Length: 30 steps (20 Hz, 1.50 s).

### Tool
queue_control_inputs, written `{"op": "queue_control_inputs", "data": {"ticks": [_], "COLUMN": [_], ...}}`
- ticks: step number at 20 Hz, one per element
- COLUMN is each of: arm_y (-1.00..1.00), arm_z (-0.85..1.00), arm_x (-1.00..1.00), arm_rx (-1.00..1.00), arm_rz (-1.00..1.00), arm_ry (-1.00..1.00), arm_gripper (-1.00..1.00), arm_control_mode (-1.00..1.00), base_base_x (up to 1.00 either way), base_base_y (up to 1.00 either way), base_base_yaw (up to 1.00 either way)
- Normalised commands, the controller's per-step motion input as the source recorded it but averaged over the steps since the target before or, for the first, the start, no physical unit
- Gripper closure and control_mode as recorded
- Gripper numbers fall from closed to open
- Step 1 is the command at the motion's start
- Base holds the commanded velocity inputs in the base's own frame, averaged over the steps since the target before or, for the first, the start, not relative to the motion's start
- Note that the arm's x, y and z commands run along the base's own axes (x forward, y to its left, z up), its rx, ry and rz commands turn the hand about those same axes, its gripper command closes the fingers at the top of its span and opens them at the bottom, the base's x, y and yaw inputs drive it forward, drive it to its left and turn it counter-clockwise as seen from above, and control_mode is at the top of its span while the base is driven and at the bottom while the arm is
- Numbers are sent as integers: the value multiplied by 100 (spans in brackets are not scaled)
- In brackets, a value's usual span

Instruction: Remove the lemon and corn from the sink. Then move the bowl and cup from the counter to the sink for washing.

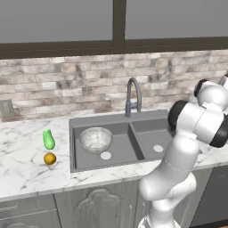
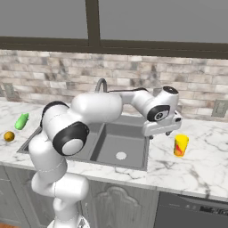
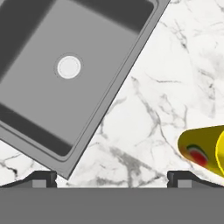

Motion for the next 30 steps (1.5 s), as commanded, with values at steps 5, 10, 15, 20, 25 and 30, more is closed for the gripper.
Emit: {"op": "queue_control_inputs", "data": {"ticks": [5, 10, 15, 20, 25, 30], "arm_y": [-20, -24, -26, -24, -22, -22], "arm_z": [0, 0, 0, 0, -5, -8], "arm_x": [17, 15, 11, 12, 12, 11], "arm_rx": [-2, 0, 0, 0, 0, 0], "arm_rz": [-2, -3, -1, -1, 0, 0], "arm_ry": [0, 0, 0, 0, 0, 0], "arm_gripper": [-100, -100, -100, -100, -100, -100], "arm_control_mode": [-100, -100, -100, -100, -100, -100], "base_base_x": [0, 0, 0, 0, 0, 0], "base_base_y": [0, 0, 0, 0, 0, 0], "base_base_yaw": [0, 0, 0, 0, 0, 0]}}
